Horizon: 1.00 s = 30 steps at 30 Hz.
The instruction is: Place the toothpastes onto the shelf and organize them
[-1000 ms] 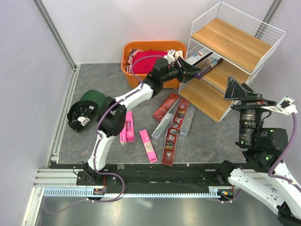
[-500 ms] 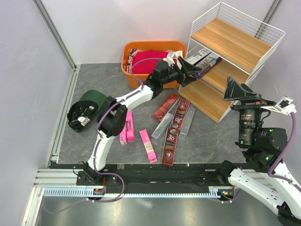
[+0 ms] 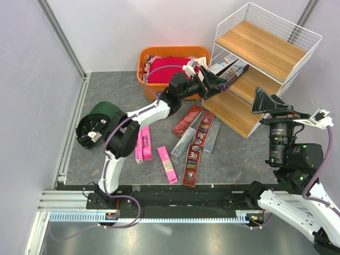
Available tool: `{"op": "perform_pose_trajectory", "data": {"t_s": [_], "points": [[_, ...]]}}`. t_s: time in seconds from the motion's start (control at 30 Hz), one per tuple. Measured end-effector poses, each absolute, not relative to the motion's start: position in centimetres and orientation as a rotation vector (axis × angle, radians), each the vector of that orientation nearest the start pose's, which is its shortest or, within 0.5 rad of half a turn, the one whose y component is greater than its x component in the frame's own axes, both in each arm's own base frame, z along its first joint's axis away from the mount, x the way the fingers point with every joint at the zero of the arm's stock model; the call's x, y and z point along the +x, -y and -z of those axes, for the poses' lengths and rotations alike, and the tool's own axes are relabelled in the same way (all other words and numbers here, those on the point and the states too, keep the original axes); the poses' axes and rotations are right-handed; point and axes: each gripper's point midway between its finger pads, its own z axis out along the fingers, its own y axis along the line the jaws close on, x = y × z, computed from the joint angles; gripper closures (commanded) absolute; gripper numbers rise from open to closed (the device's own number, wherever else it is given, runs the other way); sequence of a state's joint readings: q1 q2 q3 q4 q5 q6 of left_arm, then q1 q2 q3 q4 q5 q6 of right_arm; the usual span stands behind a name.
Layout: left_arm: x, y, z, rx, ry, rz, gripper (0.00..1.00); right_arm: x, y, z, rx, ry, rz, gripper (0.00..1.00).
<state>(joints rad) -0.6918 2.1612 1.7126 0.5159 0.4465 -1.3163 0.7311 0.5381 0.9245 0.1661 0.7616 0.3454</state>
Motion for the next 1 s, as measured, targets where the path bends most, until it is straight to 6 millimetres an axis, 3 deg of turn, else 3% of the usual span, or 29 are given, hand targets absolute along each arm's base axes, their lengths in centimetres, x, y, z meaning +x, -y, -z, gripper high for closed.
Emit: {"op": "perform_pose_trajectory", "data": {"t_s": [0.23,0.47,0.7,0.8,1.0], "points": [[40.3,48.1,-29.7,-0.108,-1.804,1.872,0.01,22.5,-5.4,-47.0,0.489,-1.111,-0.553,0.02],[39.6,47.8,-29.0,-0.107,-1.818,1.871,0.16,22.7,-5.6,-46.9,0.485,-1.121,-0.552,0.02],[39.1,47.7,-29.1,-0.091,-1.814,1.875,0.38,23.0,-5.9,-46.7,0.481,-1.13,-0.549,0.02],[38.9,47.6,-29.7,-0.073,-1.793,1.887,0.52,23.0,-5.9,-46.7,0.48,-1.133,-0.546,0.02],[38.7,47.6,-30.1,-0.056,-1.777,1.899,0.54,23.0,-5.9,-46.6,0.48,-1.134,-0.546,0.02]]}}
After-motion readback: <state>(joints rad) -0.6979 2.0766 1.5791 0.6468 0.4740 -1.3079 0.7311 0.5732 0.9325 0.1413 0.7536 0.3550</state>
